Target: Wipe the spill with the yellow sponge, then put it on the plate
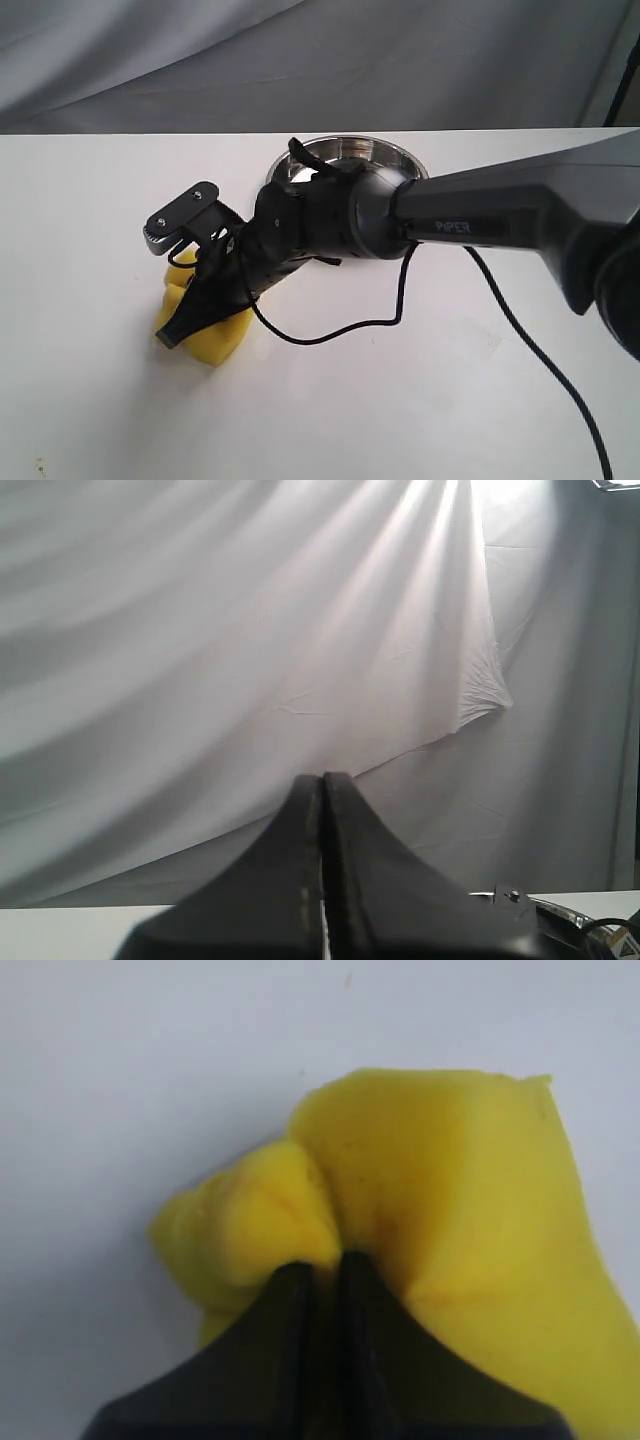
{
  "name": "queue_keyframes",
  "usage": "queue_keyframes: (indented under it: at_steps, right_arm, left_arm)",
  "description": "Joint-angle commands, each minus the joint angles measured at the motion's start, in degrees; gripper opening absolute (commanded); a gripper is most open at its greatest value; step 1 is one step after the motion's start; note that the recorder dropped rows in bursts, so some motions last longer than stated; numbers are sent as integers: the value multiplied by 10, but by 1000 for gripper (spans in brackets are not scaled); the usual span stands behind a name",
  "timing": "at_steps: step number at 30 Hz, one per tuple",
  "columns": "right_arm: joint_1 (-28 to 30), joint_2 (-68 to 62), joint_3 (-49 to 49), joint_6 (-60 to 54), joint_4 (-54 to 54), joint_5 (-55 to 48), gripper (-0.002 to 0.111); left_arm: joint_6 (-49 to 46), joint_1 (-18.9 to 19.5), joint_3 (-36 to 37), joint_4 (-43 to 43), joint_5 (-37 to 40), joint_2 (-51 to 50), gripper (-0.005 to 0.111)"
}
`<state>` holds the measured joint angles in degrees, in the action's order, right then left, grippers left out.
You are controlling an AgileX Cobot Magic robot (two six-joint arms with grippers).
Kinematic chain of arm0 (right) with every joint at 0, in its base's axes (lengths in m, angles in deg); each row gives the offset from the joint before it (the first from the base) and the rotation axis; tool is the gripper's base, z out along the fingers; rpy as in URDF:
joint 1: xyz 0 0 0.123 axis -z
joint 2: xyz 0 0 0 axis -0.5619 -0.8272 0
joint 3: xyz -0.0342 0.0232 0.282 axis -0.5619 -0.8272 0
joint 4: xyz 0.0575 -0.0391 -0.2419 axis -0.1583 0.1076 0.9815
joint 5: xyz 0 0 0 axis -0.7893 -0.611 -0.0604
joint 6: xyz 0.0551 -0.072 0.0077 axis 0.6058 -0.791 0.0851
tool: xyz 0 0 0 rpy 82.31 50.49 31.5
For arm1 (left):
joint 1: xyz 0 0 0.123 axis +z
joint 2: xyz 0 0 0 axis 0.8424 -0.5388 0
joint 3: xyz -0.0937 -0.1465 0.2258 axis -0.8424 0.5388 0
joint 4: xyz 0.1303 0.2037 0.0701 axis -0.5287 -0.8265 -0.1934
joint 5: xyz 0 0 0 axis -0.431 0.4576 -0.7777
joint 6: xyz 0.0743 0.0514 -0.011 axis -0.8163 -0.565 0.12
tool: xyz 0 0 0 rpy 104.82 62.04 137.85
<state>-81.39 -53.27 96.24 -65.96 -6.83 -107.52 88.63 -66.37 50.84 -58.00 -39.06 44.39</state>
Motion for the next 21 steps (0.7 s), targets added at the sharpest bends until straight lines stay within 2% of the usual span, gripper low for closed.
queue_keyframes:
  at_steps: [1,14,17,21]
  right_arm:
    - [0,7,-14,-2,4,-134,0]
    - [0,83,-14,-2,34,-305,0]
    - [-4,70,-14,-2,28,-299,0]
    - [-17,39,-14,-20,1,-216,0]
  left_arm:
    - [1,-3,-1,3,-4,2,0]
    - [-1,-3,-1,3,-4,2,0]
    - [-1,-3,-1,3,-4,2,0]
    - [-1,-3,-1,3,-4,2,0]
